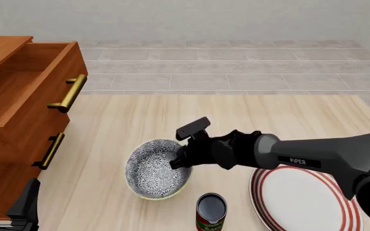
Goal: Put the bowl on the plate.
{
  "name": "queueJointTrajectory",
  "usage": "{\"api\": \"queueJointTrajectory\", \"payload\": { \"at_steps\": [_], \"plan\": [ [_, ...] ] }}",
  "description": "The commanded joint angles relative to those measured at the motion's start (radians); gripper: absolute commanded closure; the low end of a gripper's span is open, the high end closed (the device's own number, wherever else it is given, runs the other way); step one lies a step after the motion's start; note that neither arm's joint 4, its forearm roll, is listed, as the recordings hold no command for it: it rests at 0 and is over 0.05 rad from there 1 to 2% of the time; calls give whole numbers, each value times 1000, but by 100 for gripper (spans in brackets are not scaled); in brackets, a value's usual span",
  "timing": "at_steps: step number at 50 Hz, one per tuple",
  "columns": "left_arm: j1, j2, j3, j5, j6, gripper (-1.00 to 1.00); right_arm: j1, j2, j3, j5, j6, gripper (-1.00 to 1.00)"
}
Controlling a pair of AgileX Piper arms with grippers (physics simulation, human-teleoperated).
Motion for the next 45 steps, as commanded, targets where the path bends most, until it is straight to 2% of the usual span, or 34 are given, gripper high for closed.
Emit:
{"api": "queueJointTrajectory", "payload": {
  "at_steps": [1, 25, 38, 45],
  "plan": [
    [0, 0, 0, 0, 0, -100, -14, -8, -3, 9, 5, 100],
    [0, 0, 0, 0, 0, -100, -24, -124, -26, 53, -5, 100],
    [0, 0, 0, 0, 0, -100, -70, -173, -57, 65, -38, 100],
    [0, 0, 0, 0, 0, -100, -93, -196, -49, 57, -37, 100]
  ]
}}
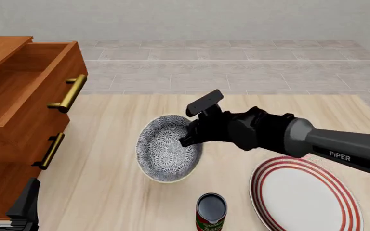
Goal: Put the bowl on the plate.
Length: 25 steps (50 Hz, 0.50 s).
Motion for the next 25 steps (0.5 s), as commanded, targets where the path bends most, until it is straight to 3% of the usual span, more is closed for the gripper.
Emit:
{"api": "queueJointTrajectory", "payload": {
  "at_steps": [1, 25],
  "plan": [
    [0, 0, 0, 0, 0, -100, -39, -48, 1, -6, -7, 100],
    [0, 0, 0, 0, 0, -100, -204, -211, 136, -30, -11, 100]
  ]
}}
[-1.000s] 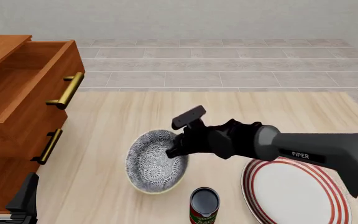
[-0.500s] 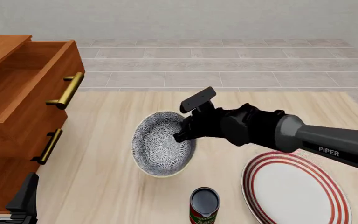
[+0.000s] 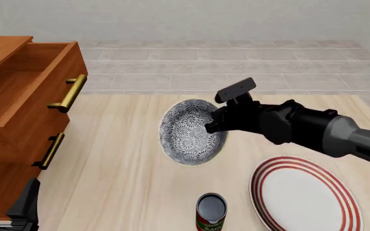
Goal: Put the bowl on the plate.
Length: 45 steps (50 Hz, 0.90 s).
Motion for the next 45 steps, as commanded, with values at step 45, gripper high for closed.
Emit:
{"api": "queueJointTrajectory", "payload": {
  "at_steps": [45],
  "plan": [
    [0, 0, 0, 0, 0, -100, -464, -606, 488, 74, 21, 100]
  ]
}}
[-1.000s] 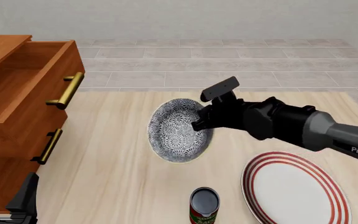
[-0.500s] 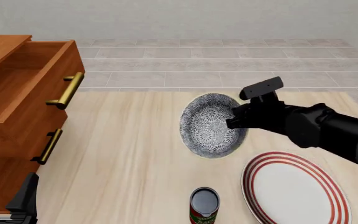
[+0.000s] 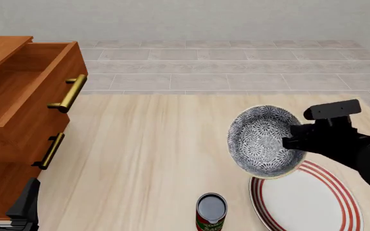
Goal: Put the bowl on the plate.
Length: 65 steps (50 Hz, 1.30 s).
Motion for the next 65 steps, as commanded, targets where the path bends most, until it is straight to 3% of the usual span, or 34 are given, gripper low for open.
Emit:
{"api": "queueJointTrajectory", "payload": {
  "at_steps": [1, 42, 65],
  "plan": [
    [0, 0, 0, 0, 0, -100, -101, -154, 102, 42, 11, 100],
    [0, 0, 0, 0, 0, -100, -253, -393, 261, 139, 42, 100],
    [0, 0, 0, 0, 0, -100, -264, -386, 369, 58, 89, 100]
  ]
}}
